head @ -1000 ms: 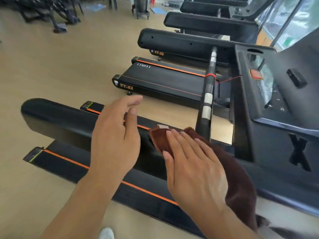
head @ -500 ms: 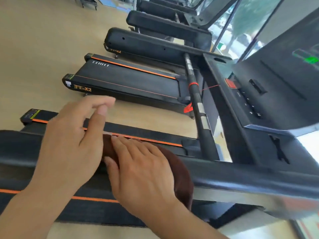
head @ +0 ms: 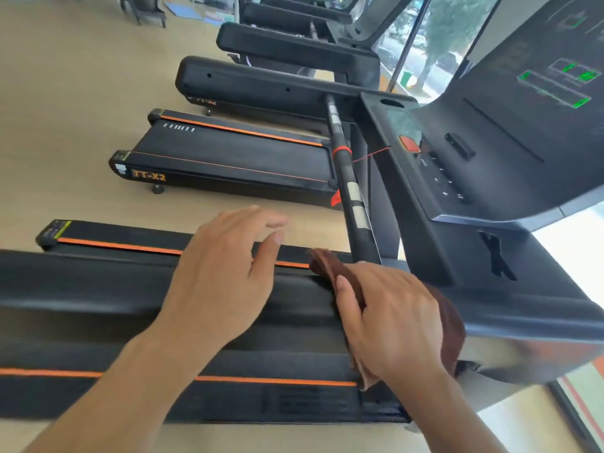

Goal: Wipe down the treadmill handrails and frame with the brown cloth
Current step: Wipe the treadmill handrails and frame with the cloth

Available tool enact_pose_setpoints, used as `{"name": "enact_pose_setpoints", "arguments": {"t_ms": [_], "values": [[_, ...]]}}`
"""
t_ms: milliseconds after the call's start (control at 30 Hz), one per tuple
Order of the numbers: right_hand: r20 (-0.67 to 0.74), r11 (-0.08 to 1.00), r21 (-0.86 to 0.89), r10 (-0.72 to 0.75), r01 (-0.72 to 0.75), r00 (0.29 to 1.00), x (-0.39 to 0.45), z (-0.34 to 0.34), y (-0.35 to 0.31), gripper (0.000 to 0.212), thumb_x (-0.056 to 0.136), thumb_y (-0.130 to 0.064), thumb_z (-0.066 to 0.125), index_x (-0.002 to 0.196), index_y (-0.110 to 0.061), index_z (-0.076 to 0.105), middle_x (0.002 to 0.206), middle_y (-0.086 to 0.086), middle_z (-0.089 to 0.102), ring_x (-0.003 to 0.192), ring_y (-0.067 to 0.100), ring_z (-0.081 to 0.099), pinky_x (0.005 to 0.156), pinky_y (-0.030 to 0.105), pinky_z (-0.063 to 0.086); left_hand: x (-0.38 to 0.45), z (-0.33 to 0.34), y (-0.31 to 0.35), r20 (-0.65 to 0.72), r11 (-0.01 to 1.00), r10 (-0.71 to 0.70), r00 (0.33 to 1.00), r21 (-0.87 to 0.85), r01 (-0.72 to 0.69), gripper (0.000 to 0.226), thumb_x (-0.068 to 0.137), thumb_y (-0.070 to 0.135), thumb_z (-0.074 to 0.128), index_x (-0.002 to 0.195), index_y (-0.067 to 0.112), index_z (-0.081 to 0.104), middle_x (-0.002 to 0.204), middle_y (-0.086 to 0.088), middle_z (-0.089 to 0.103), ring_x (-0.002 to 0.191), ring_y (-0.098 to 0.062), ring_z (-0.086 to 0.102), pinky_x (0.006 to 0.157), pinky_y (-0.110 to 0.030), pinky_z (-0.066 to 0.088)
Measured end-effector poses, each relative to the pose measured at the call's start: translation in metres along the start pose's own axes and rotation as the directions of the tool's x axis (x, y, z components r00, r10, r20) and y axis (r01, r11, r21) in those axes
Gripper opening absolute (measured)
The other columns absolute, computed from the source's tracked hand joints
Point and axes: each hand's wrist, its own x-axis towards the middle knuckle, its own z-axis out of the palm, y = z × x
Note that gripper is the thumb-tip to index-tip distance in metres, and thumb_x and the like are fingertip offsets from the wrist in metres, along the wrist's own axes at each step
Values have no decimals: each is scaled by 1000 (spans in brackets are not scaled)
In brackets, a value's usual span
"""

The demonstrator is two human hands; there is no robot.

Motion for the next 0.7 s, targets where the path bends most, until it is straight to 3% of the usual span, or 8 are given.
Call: {"name": "enact_pose_setpoints", "arguments": {"t_ms": [100, 267, 400, 600, 700], "values": [[-34, 999, 23, -29, 30, 999, 0, 10, -21, 28, 99, -36, 47, 94, -27, 73, 80, -13, 70, 74, 12, 64, 77, 27, 42, -12, -18, -21, -95, 993, -116, 989, 3, 117, 28, 100, 28, 48, 122, 29, 66, 113, 25, 57, 112, 4, 49, 93, -25, 41], [61, 985, 69, -164, 160, 985, 7, 31, -82, 45, 101, -38, 36, 120, -19, 72, 98, -2, 76, 91, 23, 71, 85, 37, 47, -37, -52, -54, -282, 950, -258, 924, 100, 295, 27, 99, 17, 53, 117, 29, 68, 108, 23, 60, 112, -7, 54, 97, -25, 37], [112, 960, 93, -273, 264, 955, 16, 42, -128, 51, 103, -39, 31, 128, -14, 68, 104, 4, 77, 95, 26, 72, 84, 40, 52, -56, -80, -78, -403, 922, -311, 861, 91, 375, 30, 99, 9, 53, 116, 27, 69, 99, 34, 52, 101, 5, 46, 101, -29, 39], [100, 932, 87, -359, 351, 928, 22, 62, -192, 50, 103, -36, 35, 135, -10, 63, 107, 6, 75, 98, 28, 71, 88, 43, 52, -62, -113, -121, -405, 898, -415, 815, -37, 439, 34, 100, 8, 49, 116, 30, 69, 101, 38, 53, 108, -3, 55, 94, -18, 38], [92, 923, 92, -381, 373, 920, 26, 75, -234, 49, 104, -36, 34, 134, -8, 62, 112, 8, 74, 101, 30, 70, 92, 45, 52, -64, -138, -155, -373, 876, -474, 797, -106, 472, 34, 101, 10, 46, 117, 31, 68, 109, 26, 63, 111, 1, 56, 91, -6, 36]]}}
